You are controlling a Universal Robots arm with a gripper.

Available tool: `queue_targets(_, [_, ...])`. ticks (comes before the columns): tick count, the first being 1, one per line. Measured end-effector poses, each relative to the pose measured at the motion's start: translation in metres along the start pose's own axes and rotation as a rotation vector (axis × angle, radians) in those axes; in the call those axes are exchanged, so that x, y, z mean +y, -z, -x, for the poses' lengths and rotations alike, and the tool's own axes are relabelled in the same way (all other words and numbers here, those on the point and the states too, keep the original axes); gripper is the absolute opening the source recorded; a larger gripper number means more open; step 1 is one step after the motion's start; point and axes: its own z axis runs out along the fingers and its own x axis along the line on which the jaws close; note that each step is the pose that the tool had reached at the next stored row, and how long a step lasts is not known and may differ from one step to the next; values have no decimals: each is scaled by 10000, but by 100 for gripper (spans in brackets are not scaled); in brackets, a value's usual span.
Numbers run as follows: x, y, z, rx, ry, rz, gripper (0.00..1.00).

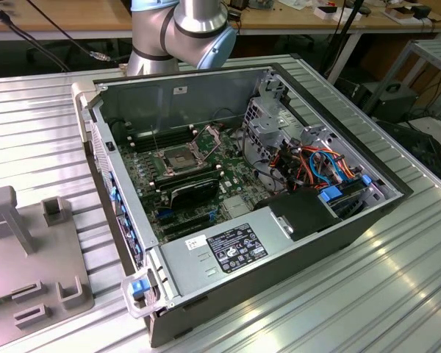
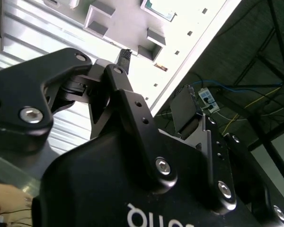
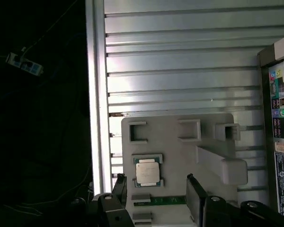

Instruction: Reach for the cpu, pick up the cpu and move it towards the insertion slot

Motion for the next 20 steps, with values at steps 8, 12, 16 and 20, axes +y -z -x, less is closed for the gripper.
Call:
queue_targets(8, [-2, -55, -1, 23, 518, 5, 62])
queue_targets(12, [-4, -75, -1, 23, 519, 5, 62])
queue_targets(16, [-5, -103, -2, 24, 519, 6, 62])
queue_targets(20, [-7, -161, -2, 22, 519, 6, 62])
